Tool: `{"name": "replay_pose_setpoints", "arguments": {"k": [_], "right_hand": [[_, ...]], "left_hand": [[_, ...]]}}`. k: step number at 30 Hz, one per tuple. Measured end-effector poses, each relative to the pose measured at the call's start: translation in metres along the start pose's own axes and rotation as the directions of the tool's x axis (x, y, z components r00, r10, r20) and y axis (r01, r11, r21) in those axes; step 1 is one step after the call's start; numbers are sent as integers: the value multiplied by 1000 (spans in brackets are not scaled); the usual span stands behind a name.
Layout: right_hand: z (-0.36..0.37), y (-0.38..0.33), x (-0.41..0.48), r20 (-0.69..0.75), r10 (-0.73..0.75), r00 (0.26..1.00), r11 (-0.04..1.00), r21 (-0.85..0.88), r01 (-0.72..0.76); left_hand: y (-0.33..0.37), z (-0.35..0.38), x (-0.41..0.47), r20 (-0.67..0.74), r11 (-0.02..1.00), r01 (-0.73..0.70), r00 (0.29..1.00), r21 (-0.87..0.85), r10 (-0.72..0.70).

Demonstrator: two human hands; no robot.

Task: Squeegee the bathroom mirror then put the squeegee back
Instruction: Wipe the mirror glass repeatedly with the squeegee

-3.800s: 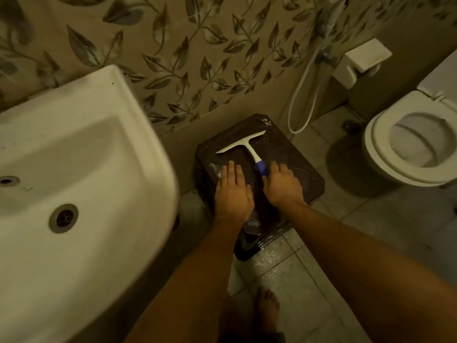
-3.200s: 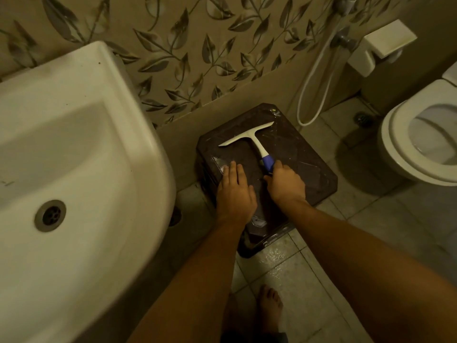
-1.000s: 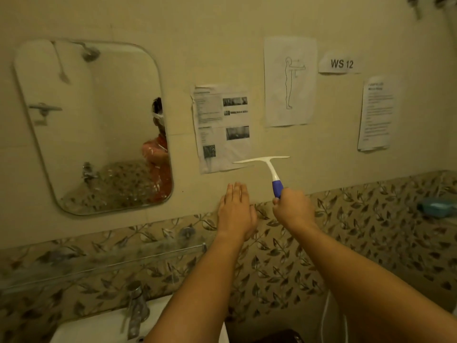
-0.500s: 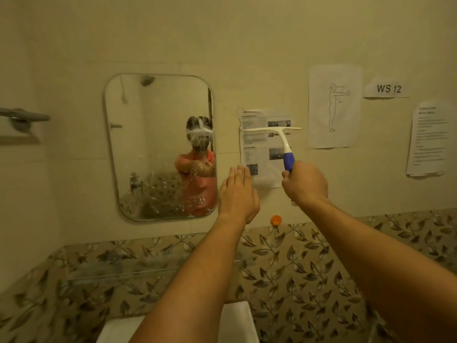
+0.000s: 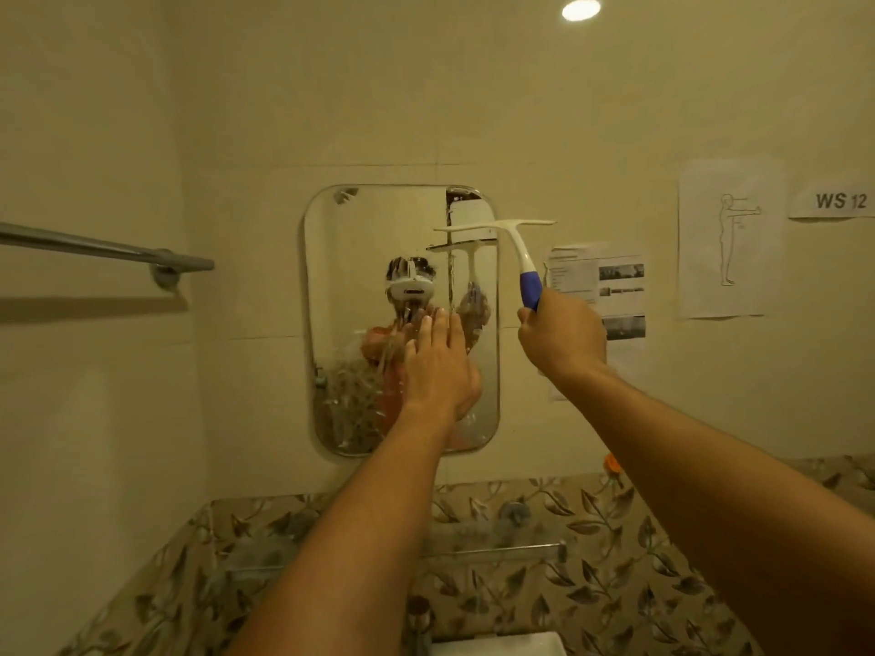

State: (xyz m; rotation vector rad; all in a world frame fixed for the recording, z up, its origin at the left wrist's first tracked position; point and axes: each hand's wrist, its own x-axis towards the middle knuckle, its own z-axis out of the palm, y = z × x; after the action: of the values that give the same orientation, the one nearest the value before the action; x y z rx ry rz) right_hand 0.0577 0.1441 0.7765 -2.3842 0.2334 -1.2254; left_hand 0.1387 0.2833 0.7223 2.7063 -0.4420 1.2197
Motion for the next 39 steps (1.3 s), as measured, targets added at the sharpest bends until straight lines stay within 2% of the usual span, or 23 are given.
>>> {"name": "replay_pose_setpoints", "arguments": {"k": [16, 24, 39], "right_hand": [[39, -73, 30, -81, -7, 997, 1000, 25, 9], [52, -79, 55, -87, -9, 996, 1000, 3, 9], [81, -81, 94, -81, -63, 995, 997, -59, 59]], "left_hand": [[-96, 16, 18, 14, 994, -20, 1000, 108, 19], [-108, 30, 30, 74, 986, -10, 997, 168, -3], [-120, 60, 47, 44, 960, 62, 996, 272, -77]]}}
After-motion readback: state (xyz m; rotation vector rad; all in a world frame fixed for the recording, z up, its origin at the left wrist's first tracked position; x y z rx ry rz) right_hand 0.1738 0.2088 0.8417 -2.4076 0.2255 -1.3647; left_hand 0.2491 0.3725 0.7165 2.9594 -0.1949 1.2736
